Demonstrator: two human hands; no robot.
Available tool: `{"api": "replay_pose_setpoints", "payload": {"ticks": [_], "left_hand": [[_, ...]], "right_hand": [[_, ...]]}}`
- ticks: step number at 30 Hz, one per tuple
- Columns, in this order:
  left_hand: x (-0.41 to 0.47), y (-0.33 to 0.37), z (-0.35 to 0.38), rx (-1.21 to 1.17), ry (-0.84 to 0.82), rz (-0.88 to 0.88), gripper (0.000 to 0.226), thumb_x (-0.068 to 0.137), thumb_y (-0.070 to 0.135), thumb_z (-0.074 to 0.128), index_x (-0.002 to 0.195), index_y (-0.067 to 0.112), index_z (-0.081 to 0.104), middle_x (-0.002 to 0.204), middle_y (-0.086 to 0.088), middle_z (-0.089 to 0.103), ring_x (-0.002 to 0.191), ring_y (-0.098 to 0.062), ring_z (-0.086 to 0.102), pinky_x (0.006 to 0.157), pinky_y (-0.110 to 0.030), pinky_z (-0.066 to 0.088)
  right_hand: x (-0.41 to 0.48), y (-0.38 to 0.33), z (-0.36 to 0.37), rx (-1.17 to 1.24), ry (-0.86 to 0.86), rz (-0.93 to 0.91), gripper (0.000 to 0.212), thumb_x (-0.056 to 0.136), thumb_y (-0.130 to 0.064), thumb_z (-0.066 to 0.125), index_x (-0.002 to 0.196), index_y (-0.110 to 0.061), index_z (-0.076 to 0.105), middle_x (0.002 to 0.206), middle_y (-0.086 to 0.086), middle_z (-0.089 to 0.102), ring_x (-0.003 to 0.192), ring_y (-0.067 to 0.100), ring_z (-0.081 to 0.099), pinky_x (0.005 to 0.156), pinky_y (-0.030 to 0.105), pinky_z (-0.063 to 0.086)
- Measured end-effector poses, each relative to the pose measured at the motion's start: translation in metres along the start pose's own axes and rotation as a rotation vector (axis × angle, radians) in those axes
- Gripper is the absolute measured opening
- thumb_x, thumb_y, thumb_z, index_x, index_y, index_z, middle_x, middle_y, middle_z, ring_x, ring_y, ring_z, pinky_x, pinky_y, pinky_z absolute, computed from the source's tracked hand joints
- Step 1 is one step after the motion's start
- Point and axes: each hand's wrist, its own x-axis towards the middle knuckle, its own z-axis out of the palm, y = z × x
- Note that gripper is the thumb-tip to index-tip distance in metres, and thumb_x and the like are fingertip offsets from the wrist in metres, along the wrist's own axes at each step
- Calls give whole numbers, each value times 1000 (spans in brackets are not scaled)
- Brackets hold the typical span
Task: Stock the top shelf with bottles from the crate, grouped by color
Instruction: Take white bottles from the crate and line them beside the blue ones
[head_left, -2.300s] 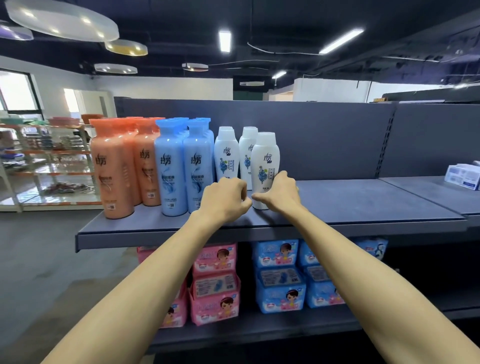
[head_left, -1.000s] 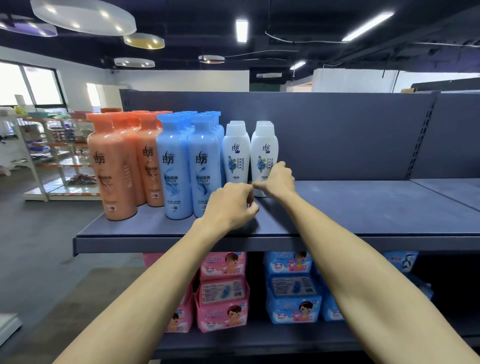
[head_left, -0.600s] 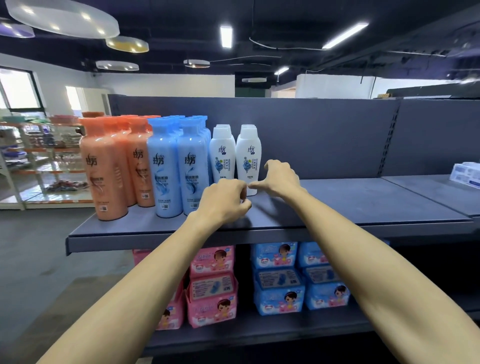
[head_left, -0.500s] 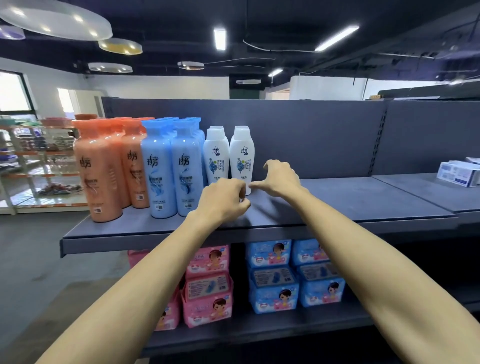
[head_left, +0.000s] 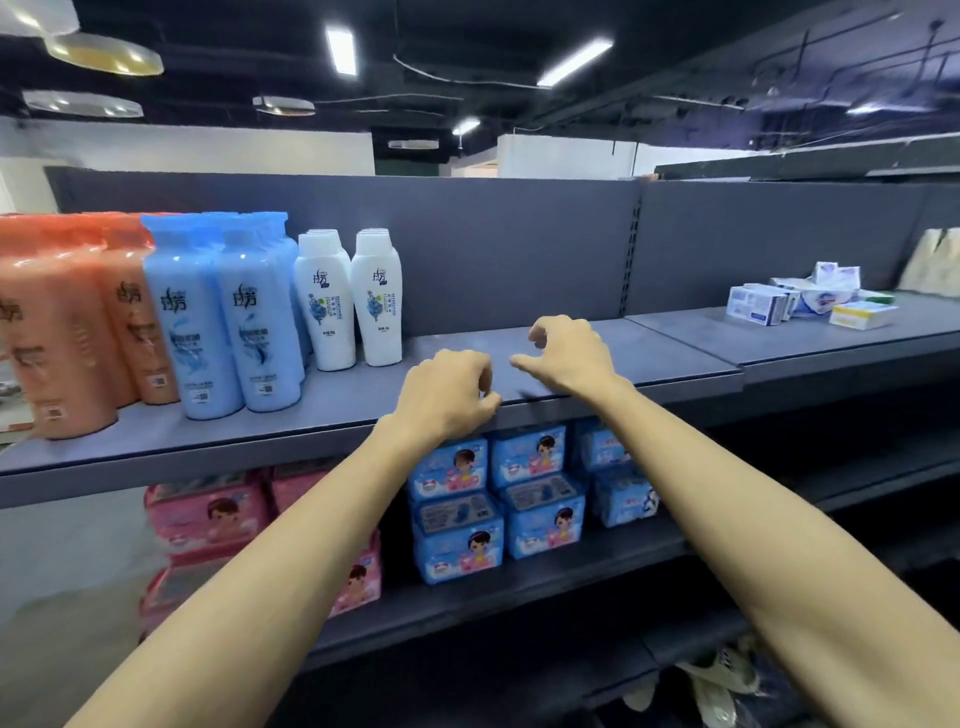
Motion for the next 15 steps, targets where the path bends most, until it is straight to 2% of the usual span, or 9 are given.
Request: {"api": "replay_pose_setpoints", "payload": {"ticks": [6,10,15], "left_hand": [[-43,46,65,-144,-79,-20,11,82,34,57,80,23,58,86,3,69,85,-25,63,69,-34,50],[-88,65,123,-171,-185,-20,9,83,32,55,83,23,56,93,2,69,91,-26,63,69,-33,46],[-141,78,182,-242,-199,-120,13,84,32,56,89,21,59,88,5,65,86,-21,60,66,-32,42]], "right_hand": [[-79,60,30,111,254,-89,18,85,-40,66,93,-24,64,93,-7,66,84,20,64,70,32,50],[-141,104,74,62,133,-57,21,83,-42,68,94,-25,64,89,-9,62,83,16,63,69,30,47],[-195,149,121,37,-52,51,27,83,-48,66,101,-29,61,88,-13,57,77,11,60,69,31,48]]}}
